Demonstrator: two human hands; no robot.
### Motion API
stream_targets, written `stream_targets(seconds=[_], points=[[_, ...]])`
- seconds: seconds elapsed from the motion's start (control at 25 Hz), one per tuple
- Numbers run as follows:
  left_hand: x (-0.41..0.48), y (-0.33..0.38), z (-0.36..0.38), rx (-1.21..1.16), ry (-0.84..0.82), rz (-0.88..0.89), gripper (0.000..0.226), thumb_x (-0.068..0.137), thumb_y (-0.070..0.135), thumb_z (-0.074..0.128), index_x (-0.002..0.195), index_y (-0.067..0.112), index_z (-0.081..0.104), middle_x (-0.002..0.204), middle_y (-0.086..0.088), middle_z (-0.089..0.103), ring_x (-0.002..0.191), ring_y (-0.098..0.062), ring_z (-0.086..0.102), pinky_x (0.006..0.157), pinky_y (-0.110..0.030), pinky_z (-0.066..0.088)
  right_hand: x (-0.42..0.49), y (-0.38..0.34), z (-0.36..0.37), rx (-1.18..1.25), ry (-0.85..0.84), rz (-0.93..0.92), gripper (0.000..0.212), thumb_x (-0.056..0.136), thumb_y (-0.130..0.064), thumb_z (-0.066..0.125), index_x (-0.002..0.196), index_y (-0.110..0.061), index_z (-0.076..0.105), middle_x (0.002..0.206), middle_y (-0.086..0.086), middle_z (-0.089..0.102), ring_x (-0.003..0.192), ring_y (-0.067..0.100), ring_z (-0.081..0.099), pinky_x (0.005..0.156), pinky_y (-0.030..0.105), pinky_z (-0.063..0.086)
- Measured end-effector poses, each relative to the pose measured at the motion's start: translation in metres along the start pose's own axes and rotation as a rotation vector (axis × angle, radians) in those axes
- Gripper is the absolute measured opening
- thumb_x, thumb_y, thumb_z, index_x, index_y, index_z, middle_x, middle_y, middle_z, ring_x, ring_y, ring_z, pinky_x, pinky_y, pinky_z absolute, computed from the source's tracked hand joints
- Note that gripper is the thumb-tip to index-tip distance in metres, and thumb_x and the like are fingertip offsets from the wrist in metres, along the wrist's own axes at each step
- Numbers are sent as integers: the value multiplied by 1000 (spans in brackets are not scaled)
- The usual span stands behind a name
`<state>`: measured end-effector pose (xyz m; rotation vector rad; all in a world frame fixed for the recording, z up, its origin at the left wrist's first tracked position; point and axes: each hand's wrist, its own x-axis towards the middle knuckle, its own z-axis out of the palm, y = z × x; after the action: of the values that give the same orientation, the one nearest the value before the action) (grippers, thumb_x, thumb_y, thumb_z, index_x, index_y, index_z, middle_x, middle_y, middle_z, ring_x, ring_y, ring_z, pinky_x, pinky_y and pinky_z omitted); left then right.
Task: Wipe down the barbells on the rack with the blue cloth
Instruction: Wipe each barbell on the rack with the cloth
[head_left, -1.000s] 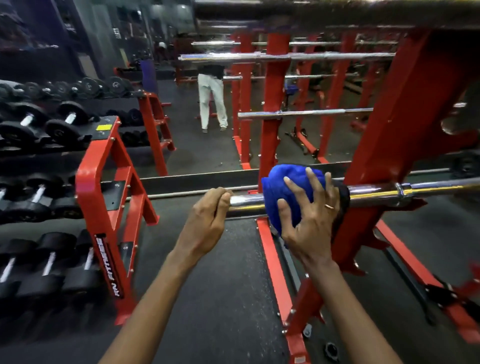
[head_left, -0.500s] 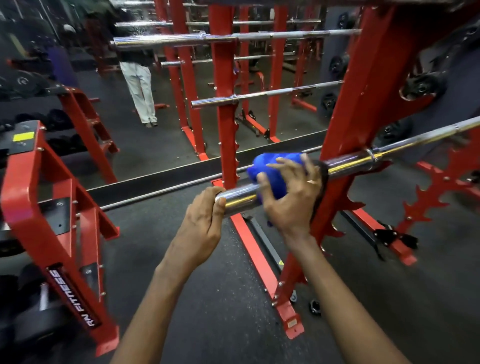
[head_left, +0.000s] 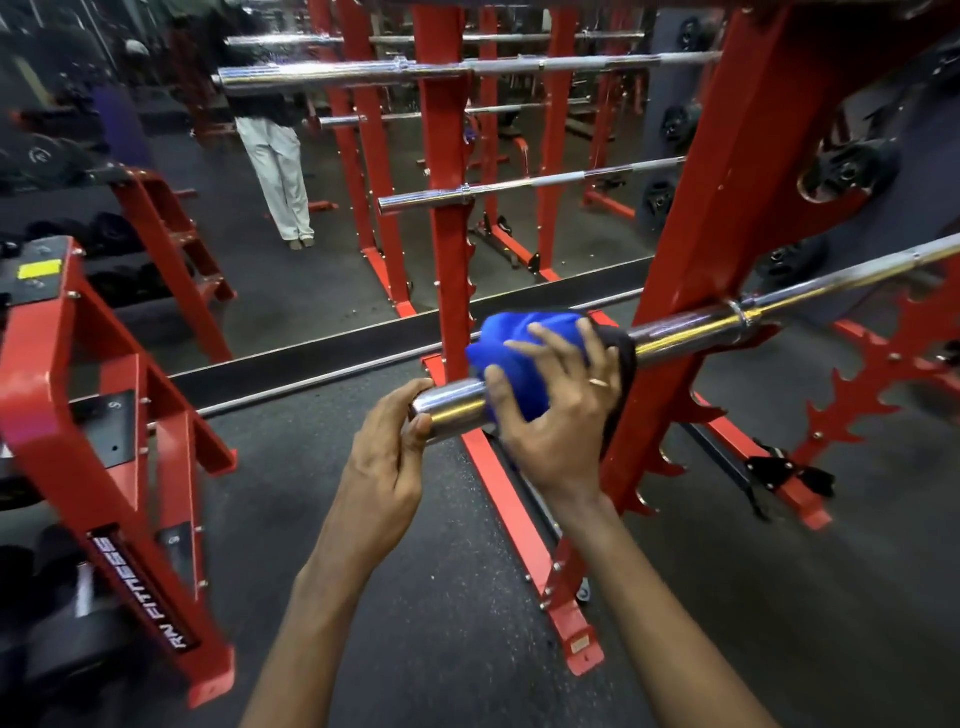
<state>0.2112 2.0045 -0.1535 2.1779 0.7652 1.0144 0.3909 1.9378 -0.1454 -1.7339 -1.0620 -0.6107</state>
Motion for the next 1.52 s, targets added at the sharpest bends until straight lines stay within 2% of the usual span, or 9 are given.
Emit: stream_targets(seconds=[0.08, 0.24, 0.44, 0.64, 0.8, 0.92, 1.04, 1.32, 1.52], points=[[2, -3, -4, 6, -16, -2, 39, 107, 43, 35, 143, 33, 48, 138, 12, 56, 125, -7, 54, 105, -35, 45, 3, 8, -4, -13, -42, -120, 37, 92, -56, 64, 113, -29, 75, 130, -10, 68, 144, 23, 44, 121, 51, 25], [3, 1, -9, 2, -49, 4, 39, 107, 46, 32, 143, 38, 45, 134, 16, 54, 120, -7, 55, 100, -31, 46, 35, 45, -7, -58, 120, 95, 37, 92, -53, 64, 105, -21, 77, 123, -7, 72, 140, 27, 49, 113, 60, 34], [2, 3, -8, -204, -55, -48, 48, 107, 43, 30, 152, 34, 43, 147, 22, 51, 135, 7, 45, 110, -13, 35, -24, -29, 11, 68, 73, 61, 37, 93, -49, 66, 119, -24, 73, 138, -7, 64, 152, 25, 32, 122, 57, 23], [-8, 9, -4, -491, 32, -81, 56, 107, 45, 19, 155, 21, 39, 154, 8, 49, 143, -10, 44, 119, -38, 34, -41, -22, 23, 41, 78, -168, 49, 95, -54, 63, 131, -21, 70, 146, 0, 59, 150, 32, 35, 120, 60, 26], [0, 21, -2, -335, -18, -91, 53, 107, 46, 23, 148, 26, 51, 154, 13, 47, 143, 0, 40, 112, -10, 31, -28, 6, 30, 289, 289, 384, 63, 100, -48, 56, 152, -14, 46, 165, 7, 32, 158, 28, 13, 128, 50, 17], [7, 26, -6, -294, -61, -105, 52, 107, 48, 23, 148, 32, 49, 156, 17, 44, 143, 6, 36, 112, -6, 28, -32, -18, 38, 794, 414, 824, 76, 97, -61, 53, 157, -18, 34, 158, 9, 45, 146, 22, 43, 123, 50, 32], [6, 30, -12, -243, -119, -147, 58, 104, 57, 19, 154, 35, 40, 160, 20, 35, 143, 15, 27, 108, 1, 20, -49, -58, 36, 1208, 305, 1080, 63, 98, -60, 52, 150, -26, 44, 139, 3, 64, 128, 19, 62, 116, 50, 42], [11, 30, -30, -210, -210, -205, 77, 94, 77, 11, 150, 37, 45, 158, 27, 35, 146, 13, 22, 126, -26, 11, -25, -72, 34, 1624, 189, 1296, 73, 101, -71, 28, 122, -17, 72, 121, 17, 73, 110, 30, 70, 112, 47, 46], [2, 39, -25, -143, -182, -192, 68, 99, 66, 11, 153, 38, 40, 160, 24, 32, 140, 23, 22, 106, 5, 13, -76, -69, 18, 1087, 212, 923, 59, 96, -54, 58, 147, -27, 46, 142, 2, 61, 132, 18, 58, 116, 52, 41]])
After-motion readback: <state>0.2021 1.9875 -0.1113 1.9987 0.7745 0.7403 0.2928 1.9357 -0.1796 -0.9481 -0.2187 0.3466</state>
